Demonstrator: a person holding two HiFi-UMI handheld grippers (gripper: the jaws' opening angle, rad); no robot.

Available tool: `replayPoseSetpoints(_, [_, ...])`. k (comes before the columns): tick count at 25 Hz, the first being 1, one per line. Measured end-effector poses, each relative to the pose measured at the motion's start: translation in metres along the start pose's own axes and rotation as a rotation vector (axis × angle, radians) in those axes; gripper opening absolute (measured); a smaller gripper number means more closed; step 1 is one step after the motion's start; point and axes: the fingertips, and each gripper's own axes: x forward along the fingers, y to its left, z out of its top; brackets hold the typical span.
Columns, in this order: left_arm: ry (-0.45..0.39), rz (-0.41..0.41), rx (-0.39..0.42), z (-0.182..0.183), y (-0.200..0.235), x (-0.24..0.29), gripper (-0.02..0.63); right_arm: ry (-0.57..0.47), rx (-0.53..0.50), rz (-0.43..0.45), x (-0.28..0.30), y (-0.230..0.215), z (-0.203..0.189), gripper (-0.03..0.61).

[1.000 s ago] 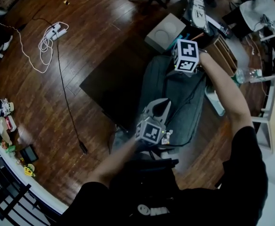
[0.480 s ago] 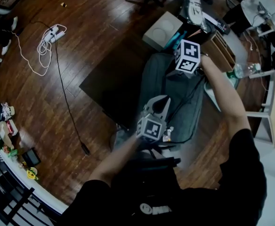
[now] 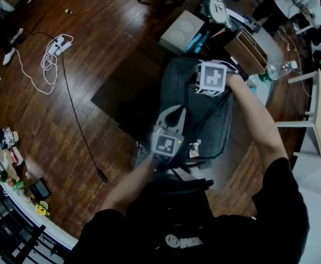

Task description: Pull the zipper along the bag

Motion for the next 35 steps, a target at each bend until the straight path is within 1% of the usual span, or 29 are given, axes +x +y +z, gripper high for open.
replayPoseSetpoints(2, [0.007, 0.028, -0.014, -0.006, 0.003, -0.013, -0.008, 0.053, 0.0, -0.062, -0.001, 0.003, -0.003, 0.018])
replayPoseSetpoints(4, [0.011, 0.046, -0.011, -0.011, 0.002, -0.022, -0.009, 0.081, 0.002, -0.128, -0.003, 0.004, -0.002, 0.018])
replayPoseSetpoints(7, [0.018, 0.066, -0.011, -0.016, -0.001, -0.028, -0.008, 0.084, 0.008, -0.234, -0.005, 0.004, 0.002, 0.018])
replayPoseSetpoints(9, [0.015, 0.076, -0.017, -0.017, 0.0, -0.03, -0.008, 0.088, 0.029, -0.281, -0.004, 0.008, 0.001, 0.018])
replayPoseSetpoints(13, [0.016, 0.101, -0.013, -0.018, 0.006, -0.034, -0.008, 0.057, 0.078, -0.367, -0.007, 0.011, 0.003, 0.018])
replayPoseSetpoints(18, [0.029, 0.132, -0.013, -0.018, 0.006, -0.04, -0.008, 0.075, 0.066, -0.489, -0.013, 0.024, 0.007, 0.018])
replayPoseSetpoints(22, [0.033, 0.138, -0.007, -0.018, 0.007, -0.04, -0.008, 0.044, 0.112, -0.537, -0.015, 0.032, 0.008, 0.018])
replayPoseSetpoints(26, [0.03, 0.141, 0.014, -0.021, 0.008, -0.038, -0.008, -0.012, 0.154, -0.568, -0.016, 0.042, 0.009, 0.018])
replayPoseSetpoints(29, [0.026, 0.137, 0.019, -0.022, 0.007, -0.037, -0.008, -0.056, 0.142, -0.592, -0.015, 0.055, 0.01, 0.018])
replayPoseSetpoints(32, [0.019, 0.138, 0.014, -0.015, 0.008, -0.035, -0.008, -0.085, 0.116, -0.64, -0.015, 0.065, 0.009, 0.019])
replayPoseSetpoints(35, [0.004, 0.14, 0.027, -0.017, 0.011, -0.033, -0.008, -0.104, 0.083, -0.686, -0.015, 0.076, 0.011, 0.02])
